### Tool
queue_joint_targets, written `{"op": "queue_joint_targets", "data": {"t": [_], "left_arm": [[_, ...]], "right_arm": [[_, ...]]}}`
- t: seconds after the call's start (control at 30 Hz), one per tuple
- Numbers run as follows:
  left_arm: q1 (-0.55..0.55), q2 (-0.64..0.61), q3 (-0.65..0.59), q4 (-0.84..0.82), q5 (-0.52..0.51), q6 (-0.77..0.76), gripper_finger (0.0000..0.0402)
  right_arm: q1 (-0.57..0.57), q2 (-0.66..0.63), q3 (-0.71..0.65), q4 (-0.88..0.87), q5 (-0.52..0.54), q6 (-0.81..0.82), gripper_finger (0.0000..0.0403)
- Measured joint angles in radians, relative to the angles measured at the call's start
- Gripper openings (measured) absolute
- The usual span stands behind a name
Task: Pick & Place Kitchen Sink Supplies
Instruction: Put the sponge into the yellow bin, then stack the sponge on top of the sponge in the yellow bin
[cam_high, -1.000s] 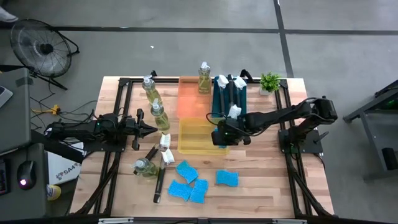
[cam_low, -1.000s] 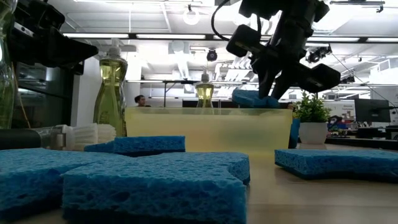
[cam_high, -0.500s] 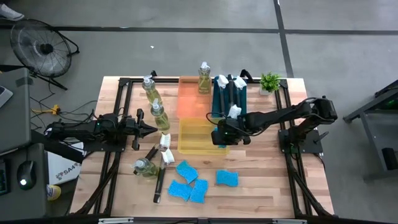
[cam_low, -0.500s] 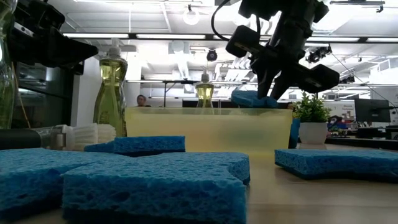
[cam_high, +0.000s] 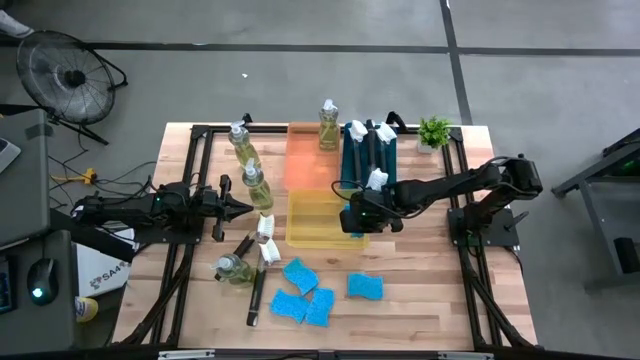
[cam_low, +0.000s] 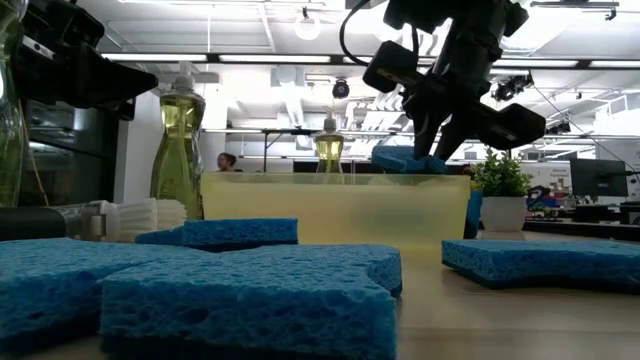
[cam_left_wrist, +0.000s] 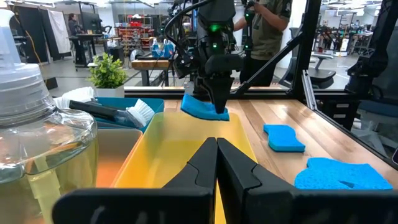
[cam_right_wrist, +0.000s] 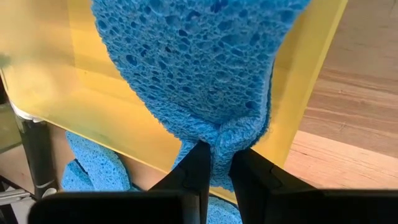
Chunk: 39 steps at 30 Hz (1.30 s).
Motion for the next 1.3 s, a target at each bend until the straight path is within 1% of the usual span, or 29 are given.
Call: {"op": "queue_joint_targets", "data": {"t": [0.4,0.47,0.67,0.8,0.93,1.1,1.3], "left_arm": [[0.000,0.000,0.000,0.000,0.000,0.000,0.0001],[0.000,0.000,0.000,0.000,0.000,0.000,0.0001],[0.000,0.000,0.000,0.000,0.000,0.000,0.0001],[0.000,0.000,0.000,0.000,0.000,0.000,0.0001],[0.000,0.000,0.000,0.000,0.000,0.000,0.0001],[0.000,0.000,0.000,0.000,0.000,0.000,0.0001],[0.000,0.000,0.000,0.000,0.000,0.000,0.0001]], "right_arm": [[0.000,0.000,0.000,0.000,0.006,0.000,0.0052],[0.000,0.000,0.000,0.000,0.007,-0.001,0.0062],[0.000,0.000,0.000,0.000,0.007,-0.011,0.0111],[0.000,0.000,0.000,0.000,0.007,-0.012,0.0133],[0.000,0.000,0.000,0.000,0.000,-0.034,0.0143],[0.007,-0.025,0.000,0.001,-0.016,-0.037,0.0145],[0.087,-0.085,0.000,0.008,-0.036,-0.029,0.0146]]}}
